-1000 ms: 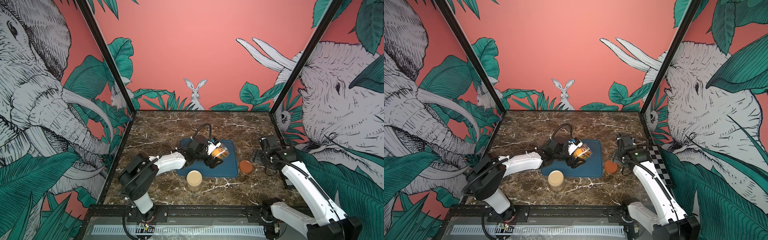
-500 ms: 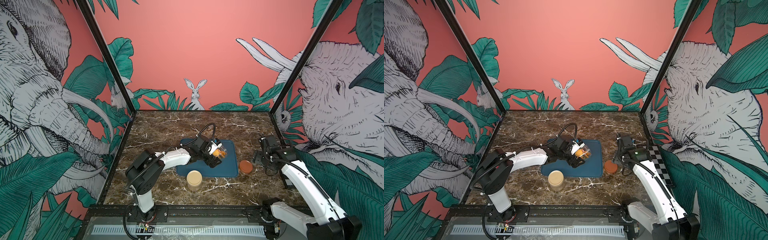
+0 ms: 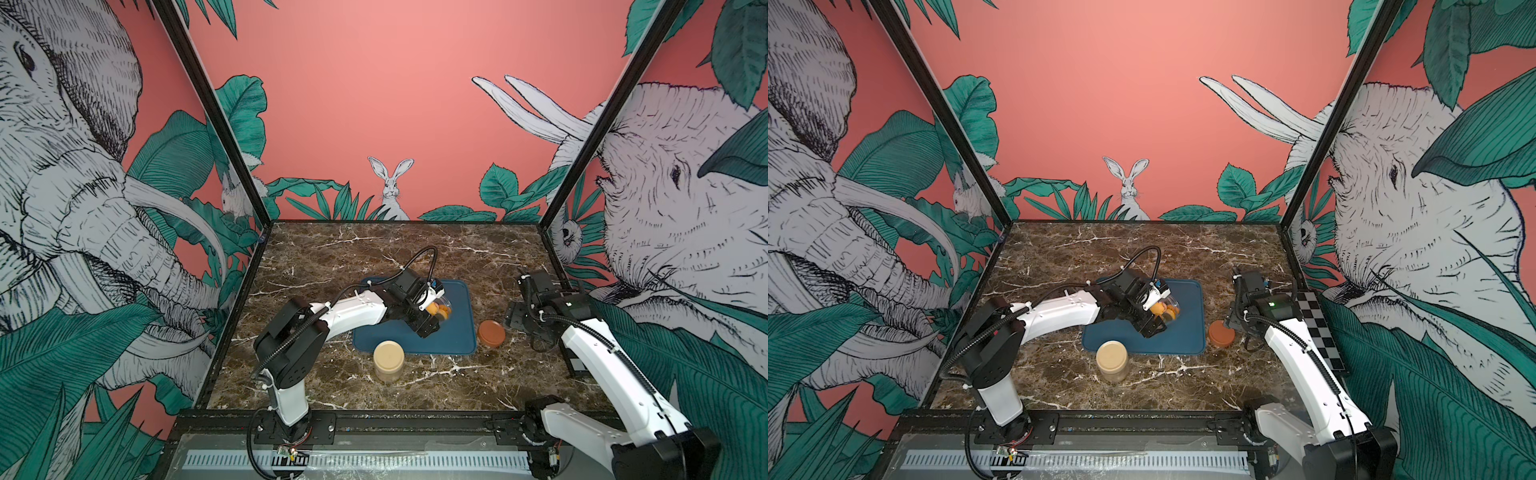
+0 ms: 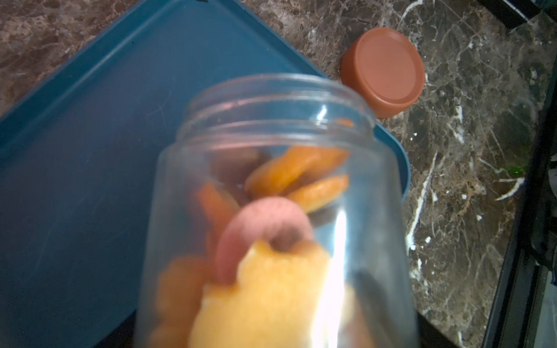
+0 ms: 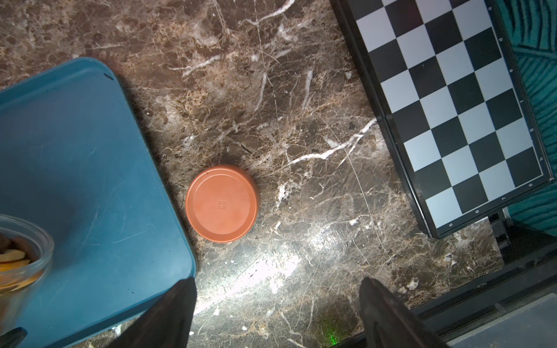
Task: Pour the cookies out of the jar
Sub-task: Pour the cookies in the jar onto the tray.
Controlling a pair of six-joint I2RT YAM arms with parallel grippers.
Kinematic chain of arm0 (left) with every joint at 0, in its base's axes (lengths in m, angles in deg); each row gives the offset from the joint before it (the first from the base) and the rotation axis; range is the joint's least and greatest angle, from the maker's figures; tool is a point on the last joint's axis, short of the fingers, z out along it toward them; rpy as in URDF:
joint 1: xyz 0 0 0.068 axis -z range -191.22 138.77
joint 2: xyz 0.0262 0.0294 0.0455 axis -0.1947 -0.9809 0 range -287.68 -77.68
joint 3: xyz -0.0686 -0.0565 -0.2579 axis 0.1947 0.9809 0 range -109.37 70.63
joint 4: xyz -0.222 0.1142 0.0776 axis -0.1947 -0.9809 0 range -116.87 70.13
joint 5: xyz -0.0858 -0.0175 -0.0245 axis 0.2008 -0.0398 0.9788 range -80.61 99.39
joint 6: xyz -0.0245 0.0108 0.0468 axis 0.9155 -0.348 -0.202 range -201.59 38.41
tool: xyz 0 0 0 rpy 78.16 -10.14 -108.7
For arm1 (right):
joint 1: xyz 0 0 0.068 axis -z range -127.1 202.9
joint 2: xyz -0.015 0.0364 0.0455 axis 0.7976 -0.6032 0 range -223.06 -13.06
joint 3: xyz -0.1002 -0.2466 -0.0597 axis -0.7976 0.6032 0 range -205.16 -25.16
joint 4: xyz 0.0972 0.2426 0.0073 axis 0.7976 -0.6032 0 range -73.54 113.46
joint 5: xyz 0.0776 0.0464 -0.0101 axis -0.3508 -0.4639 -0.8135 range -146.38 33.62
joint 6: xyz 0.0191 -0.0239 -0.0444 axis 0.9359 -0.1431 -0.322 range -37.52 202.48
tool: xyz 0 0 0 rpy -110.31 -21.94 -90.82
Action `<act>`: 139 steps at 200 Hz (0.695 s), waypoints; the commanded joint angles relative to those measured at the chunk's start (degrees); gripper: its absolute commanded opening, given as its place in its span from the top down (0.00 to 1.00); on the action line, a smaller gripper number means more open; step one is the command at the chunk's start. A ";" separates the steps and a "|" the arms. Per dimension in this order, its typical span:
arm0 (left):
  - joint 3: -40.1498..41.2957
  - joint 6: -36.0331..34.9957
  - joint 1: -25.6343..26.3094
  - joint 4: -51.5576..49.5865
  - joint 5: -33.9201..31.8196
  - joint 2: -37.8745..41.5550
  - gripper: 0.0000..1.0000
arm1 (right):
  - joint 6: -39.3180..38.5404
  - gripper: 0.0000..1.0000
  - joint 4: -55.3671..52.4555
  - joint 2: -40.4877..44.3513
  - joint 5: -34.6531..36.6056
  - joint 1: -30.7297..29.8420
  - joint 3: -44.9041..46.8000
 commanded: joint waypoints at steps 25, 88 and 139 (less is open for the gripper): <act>-6.32 -1.38 1.50 -7.51 -3.76 0.16 1.00 | 1.13 0.14 -1.77 -0.20 -0.34 0.60 -1.00; -14.07 -1.10 3.43 -18.22 -8.11 -3.27 1.00 | 1.93 0.14 -2.15 -0.22 -1.94 0.65 -2.14; -22.44 1.27 4.05 -30.03 -4.27 -7.35 1.00 | 2.24 0.14 -3.56 0.19 -2.47 0.75 -3.35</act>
